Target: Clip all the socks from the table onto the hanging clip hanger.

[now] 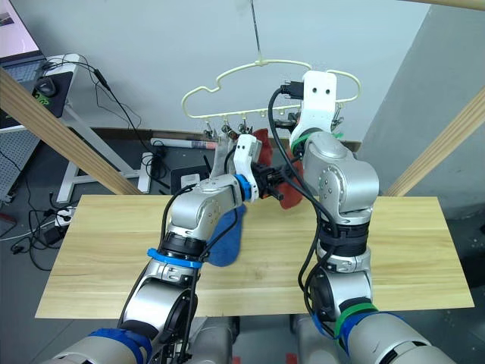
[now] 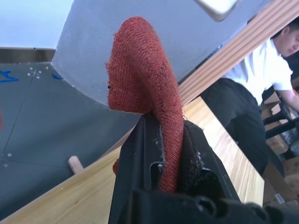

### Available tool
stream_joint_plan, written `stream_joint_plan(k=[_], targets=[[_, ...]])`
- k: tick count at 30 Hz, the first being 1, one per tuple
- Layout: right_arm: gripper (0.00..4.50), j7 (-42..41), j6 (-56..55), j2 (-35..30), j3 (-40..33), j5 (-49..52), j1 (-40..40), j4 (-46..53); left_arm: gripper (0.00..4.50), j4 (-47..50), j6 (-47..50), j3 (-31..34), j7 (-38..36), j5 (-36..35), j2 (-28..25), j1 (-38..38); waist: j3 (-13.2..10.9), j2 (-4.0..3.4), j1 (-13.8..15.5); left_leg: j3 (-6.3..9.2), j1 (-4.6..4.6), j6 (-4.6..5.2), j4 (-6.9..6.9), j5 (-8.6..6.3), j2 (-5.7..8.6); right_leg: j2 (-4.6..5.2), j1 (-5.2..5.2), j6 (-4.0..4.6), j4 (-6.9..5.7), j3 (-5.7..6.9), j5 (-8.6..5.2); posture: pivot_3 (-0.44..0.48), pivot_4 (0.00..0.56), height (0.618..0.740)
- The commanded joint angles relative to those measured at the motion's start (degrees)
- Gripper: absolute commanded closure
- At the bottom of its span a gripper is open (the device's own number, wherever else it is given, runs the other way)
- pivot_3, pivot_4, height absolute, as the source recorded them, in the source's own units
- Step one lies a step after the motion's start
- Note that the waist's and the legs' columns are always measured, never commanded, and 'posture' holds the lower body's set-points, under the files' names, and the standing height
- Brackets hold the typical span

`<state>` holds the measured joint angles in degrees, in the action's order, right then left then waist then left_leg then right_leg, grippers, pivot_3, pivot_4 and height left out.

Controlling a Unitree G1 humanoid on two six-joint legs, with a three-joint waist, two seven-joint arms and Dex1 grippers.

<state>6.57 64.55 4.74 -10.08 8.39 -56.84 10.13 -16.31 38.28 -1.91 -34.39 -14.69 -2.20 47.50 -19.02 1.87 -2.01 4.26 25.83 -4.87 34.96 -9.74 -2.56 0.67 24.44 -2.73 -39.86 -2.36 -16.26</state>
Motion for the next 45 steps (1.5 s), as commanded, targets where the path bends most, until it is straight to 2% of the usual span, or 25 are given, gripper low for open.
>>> stream_joint_plan(k=[1,20,33,45], targets=[[4.34,0.2,-0.1,0.2,-0.4,1.0,-1.3,2.7,3.90,0.9,-1.2,-0.1,-0.1,-1.1,0.3,1.2,0.0,0.00,0.0,0.00,0.01,0.00,0.00,0.00,0.00,0.00,0.00,0.00,0.01,0.00,0.00,-0.010,0.322,0.740],[4.34,0.3,-0.4,0.7,-0.4,1.0,-0.8,2.8,3.90,-1.6,-1.4,1.6,1.4,-3.8,2.4,7.8,0.0,0.00,0.0,0.00,0.01,0.00,-0.02,0.00,0.00,0.00,0.00,0.00,0.05,0.00,0.00,-0.006,0.317,0.740],[4.34,-0.1,-1.5,0.3,0.0,0.8,-1.2,2.4,3.90,1.2,0.1,-0.1,0.8,-3.8,0.3,5.1,0.0,0.00,0.0,0.00,0.01,-0.01,-0.02,0.00,0.00,0.00,0.00,0.00,0.05,0.00,0.00,0.002,0.309,0.740],[4.34,-0.1,-1.5,0.7,0.1,0.9,-0.9,2.5,3.90,-0.1,0.0,1.4,1.6,-5.0,1.4,7.9,0.0,0.00,0.1,-0.01,0.02,-0.01,-0.02,0.00,0.01,0.01,0.00,0.00,0.07,0.00,0.00,0.004,0.309,0.740]])
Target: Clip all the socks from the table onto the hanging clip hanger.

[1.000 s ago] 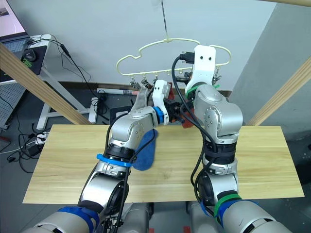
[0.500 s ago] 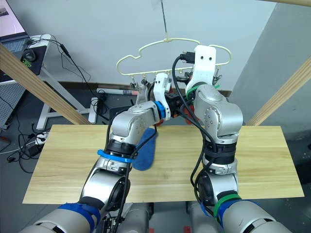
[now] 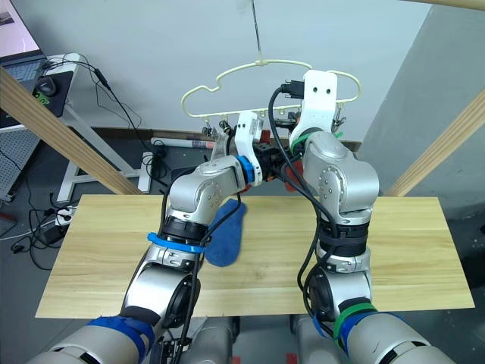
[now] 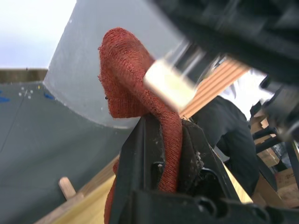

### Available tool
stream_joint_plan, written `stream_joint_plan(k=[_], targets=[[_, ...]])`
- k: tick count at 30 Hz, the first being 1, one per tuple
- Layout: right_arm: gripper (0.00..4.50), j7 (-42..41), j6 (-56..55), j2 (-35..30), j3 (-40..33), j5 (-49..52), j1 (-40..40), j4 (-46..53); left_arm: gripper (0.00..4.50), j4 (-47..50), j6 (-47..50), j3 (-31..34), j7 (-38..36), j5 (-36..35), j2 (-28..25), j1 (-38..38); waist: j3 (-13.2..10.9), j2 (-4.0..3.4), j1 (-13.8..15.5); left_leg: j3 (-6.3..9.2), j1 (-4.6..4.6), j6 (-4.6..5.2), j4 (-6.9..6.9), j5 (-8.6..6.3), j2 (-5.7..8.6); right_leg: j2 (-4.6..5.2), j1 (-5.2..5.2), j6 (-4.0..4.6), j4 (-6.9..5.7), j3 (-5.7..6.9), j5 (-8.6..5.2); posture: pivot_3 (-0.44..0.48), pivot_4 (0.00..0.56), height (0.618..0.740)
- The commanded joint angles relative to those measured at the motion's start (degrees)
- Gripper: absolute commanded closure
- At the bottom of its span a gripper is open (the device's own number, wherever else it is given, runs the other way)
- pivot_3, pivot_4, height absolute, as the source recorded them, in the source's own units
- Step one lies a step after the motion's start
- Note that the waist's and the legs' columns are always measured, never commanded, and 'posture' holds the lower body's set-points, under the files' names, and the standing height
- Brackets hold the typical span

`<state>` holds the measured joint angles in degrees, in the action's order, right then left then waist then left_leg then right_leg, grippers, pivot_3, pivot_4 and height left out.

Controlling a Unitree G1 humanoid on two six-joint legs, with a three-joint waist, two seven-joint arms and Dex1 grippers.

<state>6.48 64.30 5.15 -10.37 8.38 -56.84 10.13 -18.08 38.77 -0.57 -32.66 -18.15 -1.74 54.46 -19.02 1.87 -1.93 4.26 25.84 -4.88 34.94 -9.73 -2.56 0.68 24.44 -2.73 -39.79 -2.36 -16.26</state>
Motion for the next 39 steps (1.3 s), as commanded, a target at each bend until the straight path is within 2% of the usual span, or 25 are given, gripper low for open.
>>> stream_joint_plan(k=[1,18,21,26,30,35,39], targets=[[4.34,0.0,-1.3,0.3,0.4,0.9,-0.9,2.5,3.90,1.6,-0.5,0.0,-0.1,-1.5,1.0,1.0,0.0,0.00,0.0,0.00,0.00,0.00,0.00,0.00,0.00,0.00,0.00,0.00,0.00,0.00,0.00,0.004,0.309,0.740],[4.34,0.0,-1.3,0.1,0.6,0.9,-0.5,2.5,3.90,1.3,-0.1,2.0,1.2,-3.2,1.6,3.6,0.0,0.00,0.0,0.00,0.00,0.00,0.00,0.00,0.00,0.00,0.00,0.00,0.00,0.00,0.00,0.001,0.308,0.740],[3.34,0.3,-0.4,0.4,0.2,1.1,-0.5,2.5,3.91,1.2,-0.1,1.9,1.2,-3.3,1.6,3.6,0.0,0.00,0.0,0.00,0.00,0.00,0.00,0.00,0.00,0.00,0.00,0.00,0.00,0.00,0.00,0.001,0.308,0.740],[1.36,0.4,-0.2,0.2,0.2,0.8,-0.6,2.5,3.91,1.2,0.0,1.7,1.0,-3.2,1.4,3.5,0.0,0.00,0.0,0.00,0.00,0.00,0.00,0.00,0.00,0.00,0.00,0.00,0.00,0.00,0.00,0.004,0.312,0.740],[0.04,0.3,-0.5,0.1,0.3,0.7,-0.6,2.4,3.91,1.6,0.2,1.8,0.7,-3.5,1.5,3.2,0.0,0.00,0.0,0.00,0.00,0.00,-0.01,0.00,0.00,0.00,0.00,0.00,0.01,0.00,0.00,0.004,0.312,0.740],[0.04,0.3,-0.6,0.2,0.2,0.8,-0.6,2.4,3.91,2.9,0.7,0.8,-0.2,-3.4,1.3,1.9,0.0,0.00,0.0,0.00,0.01,0.00,-0.02,0.00,0.00,0.00,0.00,0.00,0.05,0.00,0.00,0.002,0.313,0.740],[0.00,0.3,-0.5,0.2,0.1,0.8,-0.5,2.6,3.02,4.0,1.7,0.2,-0.8,-3.8,1.0,1.0,0.0,0.00,0.0,0.00,0.01,0.00,-0.03,0.00,0.00,0.00,0.00,0.00,0.04,0.00,0.00,0.002,0.313,0.740]])
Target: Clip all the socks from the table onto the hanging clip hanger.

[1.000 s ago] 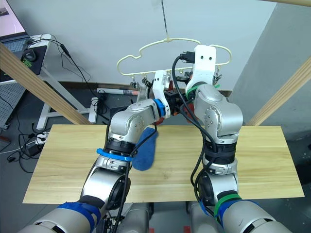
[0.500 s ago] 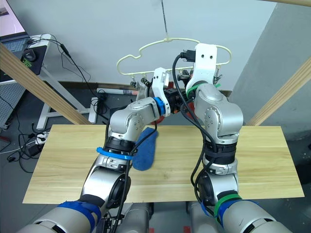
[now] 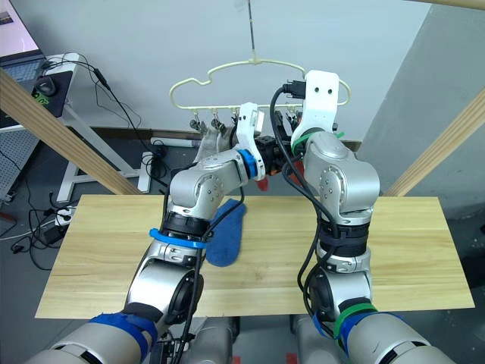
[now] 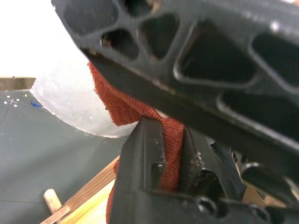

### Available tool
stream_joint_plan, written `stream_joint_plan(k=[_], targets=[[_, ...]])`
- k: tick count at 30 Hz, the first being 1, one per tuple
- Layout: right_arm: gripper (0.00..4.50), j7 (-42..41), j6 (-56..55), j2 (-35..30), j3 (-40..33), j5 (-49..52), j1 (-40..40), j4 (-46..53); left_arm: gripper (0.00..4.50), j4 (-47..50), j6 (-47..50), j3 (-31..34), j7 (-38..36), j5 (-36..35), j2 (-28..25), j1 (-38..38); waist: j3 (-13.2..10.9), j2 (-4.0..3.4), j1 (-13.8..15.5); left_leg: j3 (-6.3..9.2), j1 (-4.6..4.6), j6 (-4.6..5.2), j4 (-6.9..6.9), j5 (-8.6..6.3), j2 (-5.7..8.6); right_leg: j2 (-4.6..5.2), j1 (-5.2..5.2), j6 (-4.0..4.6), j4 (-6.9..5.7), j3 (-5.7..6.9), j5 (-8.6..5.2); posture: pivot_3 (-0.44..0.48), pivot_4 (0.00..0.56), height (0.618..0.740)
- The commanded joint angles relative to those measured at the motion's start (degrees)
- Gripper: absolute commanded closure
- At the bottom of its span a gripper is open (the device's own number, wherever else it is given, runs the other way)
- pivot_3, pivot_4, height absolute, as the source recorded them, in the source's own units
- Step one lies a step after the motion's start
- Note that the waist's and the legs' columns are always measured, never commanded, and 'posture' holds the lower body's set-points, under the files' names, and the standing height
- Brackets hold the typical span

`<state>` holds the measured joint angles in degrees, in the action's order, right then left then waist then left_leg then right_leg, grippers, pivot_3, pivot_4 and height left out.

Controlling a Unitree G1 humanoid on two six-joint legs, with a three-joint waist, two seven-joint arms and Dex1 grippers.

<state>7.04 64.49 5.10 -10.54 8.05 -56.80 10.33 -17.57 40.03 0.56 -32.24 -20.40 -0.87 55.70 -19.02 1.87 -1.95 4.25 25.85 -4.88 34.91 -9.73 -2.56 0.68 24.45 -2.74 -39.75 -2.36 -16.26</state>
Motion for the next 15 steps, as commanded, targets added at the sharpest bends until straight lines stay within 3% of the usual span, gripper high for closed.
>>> stream_joint_plan(k=[1,10,15], targets=[[0.00,-0.2,-0.6,0.3,0.3,1.2,-0.5,2.5,2.72,3.9,0.5,-1.2,-1.4,-1.4,-0.1,-0.5,0.0,0.00,0.0,0.00,0.00,0.00,0.00,0.00,0.00,0.00,0.00,0.00,0.00,0.00,0.00,0.002,0.313,0.740],[0.00,-0.7,2.6,1.2,-1.0,2.7,0.7,5.1,0.01,10.6,1.8,-5.2,-3.8,-0.4,-4.9,-6.1,0.0,0.00,-0.1,0.00,0.00,0.00,-0.02,0.00,-0.02,0.00,0.00,0.00,-0.01,-0.01,0.00,0.008,0.310,0.740],[0.00,-2.1,8.9,1.3,-1.1,5.1,5.1,11.8,0.01,17.5,5.3,-5.4,-5.3,-2.3,-8.7,-11.5,0.0,0.00,0.0,0.01,0.00,0.00,-0.02,0.00,-0.03,0.00,0.00,0.00,-0.01,0.00,0.00,0.011,0.309,0.740]])
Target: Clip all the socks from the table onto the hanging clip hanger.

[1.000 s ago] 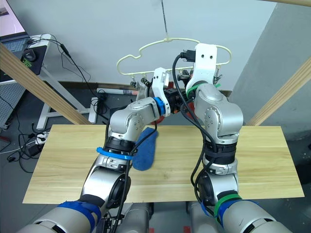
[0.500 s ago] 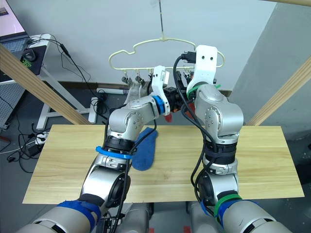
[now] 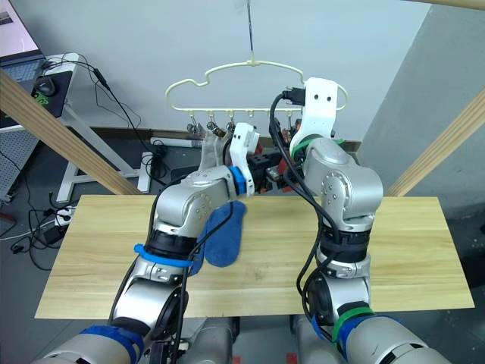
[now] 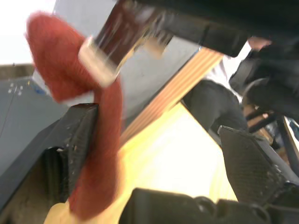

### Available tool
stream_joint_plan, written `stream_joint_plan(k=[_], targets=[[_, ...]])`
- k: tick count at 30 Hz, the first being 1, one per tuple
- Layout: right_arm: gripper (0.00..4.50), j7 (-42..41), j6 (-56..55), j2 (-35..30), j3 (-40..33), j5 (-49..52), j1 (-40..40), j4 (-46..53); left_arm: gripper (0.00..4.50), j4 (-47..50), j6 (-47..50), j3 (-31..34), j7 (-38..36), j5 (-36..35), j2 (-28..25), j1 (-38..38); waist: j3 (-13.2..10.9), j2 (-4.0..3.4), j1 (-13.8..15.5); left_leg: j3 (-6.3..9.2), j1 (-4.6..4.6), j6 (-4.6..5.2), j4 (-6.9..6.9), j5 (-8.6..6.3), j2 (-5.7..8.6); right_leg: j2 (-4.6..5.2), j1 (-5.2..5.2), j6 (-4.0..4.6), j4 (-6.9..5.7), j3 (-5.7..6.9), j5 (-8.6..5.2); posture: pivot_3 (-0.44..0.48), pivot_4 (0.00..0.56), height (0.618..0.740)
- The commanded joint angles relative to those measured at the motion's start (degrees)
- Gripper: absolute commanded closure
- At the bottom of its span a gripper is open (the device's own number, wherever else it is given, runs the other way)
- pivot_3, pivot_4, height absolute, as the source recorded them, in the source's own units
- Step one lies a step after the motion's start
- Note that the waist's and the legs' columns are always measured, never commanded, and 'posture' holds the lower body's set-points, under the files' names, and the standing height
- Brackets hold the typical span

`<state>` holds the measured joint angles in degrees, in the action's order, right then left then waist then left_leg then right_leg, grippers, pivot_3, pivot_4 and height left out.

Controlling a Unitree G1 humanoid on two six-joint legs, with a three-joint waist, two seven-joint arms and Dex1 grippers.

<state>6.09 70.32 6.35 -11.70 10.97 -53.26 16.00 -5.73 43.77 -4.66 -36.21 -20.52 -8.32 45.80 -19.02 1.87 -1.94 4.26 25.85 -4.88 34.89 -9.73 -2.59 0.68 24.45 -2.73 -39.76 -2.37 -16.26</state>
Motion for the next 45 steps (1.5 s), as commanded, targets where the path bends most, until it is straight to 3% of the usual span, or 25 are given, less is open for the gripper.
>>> stream_joint_plan(k=[1,7,13,23,33,36,39,45], targets=[[0.00,-1.4,4.5,0.0,-0.1,2.6,2.5,7.6,0.01,7.0,1.8,-0.2,-1.5,-2.3,-2.0,-2.6,0.0,0.00,0.0,0.01,0.00,0.00,0.00,0.00,0.00,0.00,0.00,0.00,0.00,0.00,0.00,0.011,0.309,0.740],[0.00,-4.7,12.9,-2.2,1.3,5.8,8.5,17.2,0.01,14.0,2.3,0.4,-4.0,-3.9,-8.2,-8.9,0.0,0.00,0.0,0.01,-0.02,0.00,0.02,0.00,0.00,0.01,-0.01,0.00,-0.05,0.00,0.00,0.011,0.310,0.740],[0.00,-7.0,16.0,-7.4,5.1,6.7,15.1,25.5,0.01,17.3,-3.6,5.2,-6.5,-6.3,-12.1,-12.3,0.0,0.00,0.1,0.02,-0.02,0.00,0.03,0.00,0.00,0.01,-0.01,0.00,-0.03,0.00,0.00,0.020,0.299,0.740],[0.00,-4.2,6.9,-13.1,11.5,1.9,27.7,33.0,0.01,15.2,-8.4,9.4,-17.2,-9.6,-24.1,-10.9,0.0,0.01,0.1,0.02,-0.02,-0.02,0.02,0.01,0.01,0.00,-0.01,-0.02,0.00,0.00,-0.01,0.042,0.261,0.740],[0.00,-1.9,-5.2,-11.5,13.5,-2.4,29.0,30.9,0.01,10.1,-8.3,12.1,-22.5,-13.9,-28.2,-1.7,0.2,0.04,0.1,0.07,-0.02,-0.22,0.02,0.13,0.02,0.01,-0.02,-0.01,-0.03,0.05,-0.01,0.052,0.240,0.740],[0.62,-1.5,-6.1,-11.0,13.9,-3.0,28.7,30.4,0.00,8.5,-9.8,12.0,-23.1,-13.5,-28.3,0.1,0.2,0.04,0.1,0.07,-0.02,-0.24,0.02,0.14,0.02,0.01,-0.02,-0.01,-0.05,0.05,-0.01,0.055,0.235,0.740],[1.64,-1.8,-6.6,-10.5,14.0,-3.5,28.4,30.0,0.00,7.9,-10.6,11.9,-23.6,-13.7,-28.4,0.9,0.2,0.05,0.1,0.09,-0.02,-0.30,0.02,0.18,0.01,0.00,-0.02,0.00,-0.09,0.07,0.00,0.054,0.231,0.740],[1.64,-2.1,-7.0,-9.9,13.4,-3.8,26.7,28.9,0.00,7.4,-12.3,11.5,-25.3,-13.2,-29.1,1.1,0.3,0.05,0.1,0.13,-0.02,-0.40,0.04,0.24,0.01,0.01,-0.02,0.01,-0.17,0.10,0.01,0.057,0.222,0.740]])
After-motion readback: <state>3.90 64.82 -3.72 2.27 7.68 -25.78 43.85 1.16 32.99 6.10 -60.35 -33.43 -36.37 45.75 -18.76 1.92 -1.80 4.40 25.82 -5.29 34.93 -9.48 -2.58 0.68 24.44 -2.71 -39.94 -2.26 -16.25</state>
